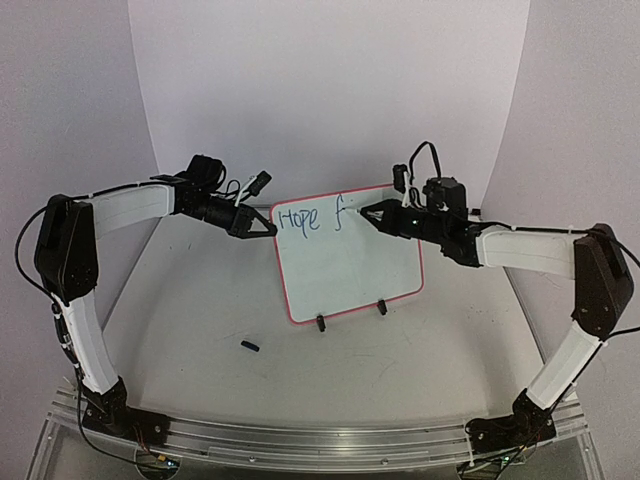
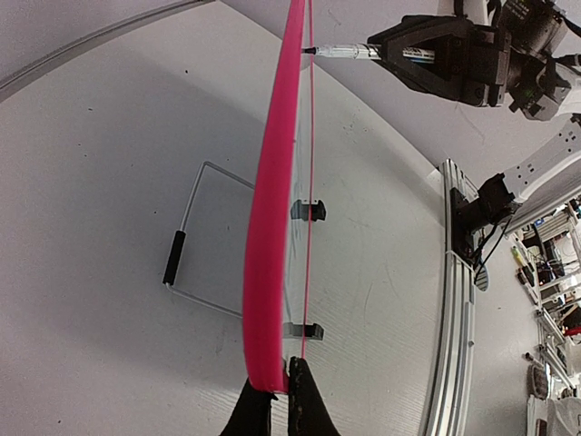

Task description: Write a sentence on the whiteboard

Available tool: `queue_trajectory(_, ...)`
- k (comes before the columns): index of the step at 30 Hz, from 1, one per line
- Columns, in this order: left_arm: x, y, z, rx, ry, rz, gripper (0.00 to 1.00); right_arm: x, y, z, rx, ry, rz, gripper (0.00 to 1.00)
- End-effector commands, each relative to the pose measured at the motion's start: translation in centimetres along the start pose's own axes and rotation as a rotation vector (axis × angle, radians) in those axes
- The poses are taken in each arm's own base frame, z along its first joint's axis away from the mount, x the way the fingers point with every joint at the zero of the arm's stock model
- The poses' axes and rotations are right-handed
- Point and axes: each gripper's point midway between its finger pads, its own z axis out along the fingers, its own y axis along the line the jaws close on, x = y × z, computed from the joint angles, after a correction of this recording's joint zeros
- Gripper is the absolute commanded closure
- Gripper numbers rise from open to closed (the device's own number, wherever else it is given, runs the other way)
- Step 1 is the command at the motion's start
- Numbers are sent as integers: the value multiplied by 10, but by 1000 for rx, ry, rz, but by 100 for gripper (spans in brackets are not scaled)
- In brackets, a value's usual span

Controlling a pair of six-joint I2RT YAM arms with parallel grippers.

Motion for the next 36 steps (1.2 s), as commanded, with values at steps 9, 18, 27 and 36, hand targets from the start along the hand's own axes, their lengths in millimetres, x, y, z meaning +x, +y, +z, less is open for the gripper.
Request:
queue_trajectory(9,26,-10,15,-13,106,20,100,-15,11,-18,-32,-67,1,100)
queue_trajectory(18,27,-9,15,-13,106,19,100,-10,-5,-7,2,-53,31,100)
queue_trajectory(27,27,-10,15,-12,108,20,100,-11,-3,0,-22,-41,11,100)
queue_trajectory(36,27,-9,16,-12,108,19,100,15,-11,3,-15,58,10,100)
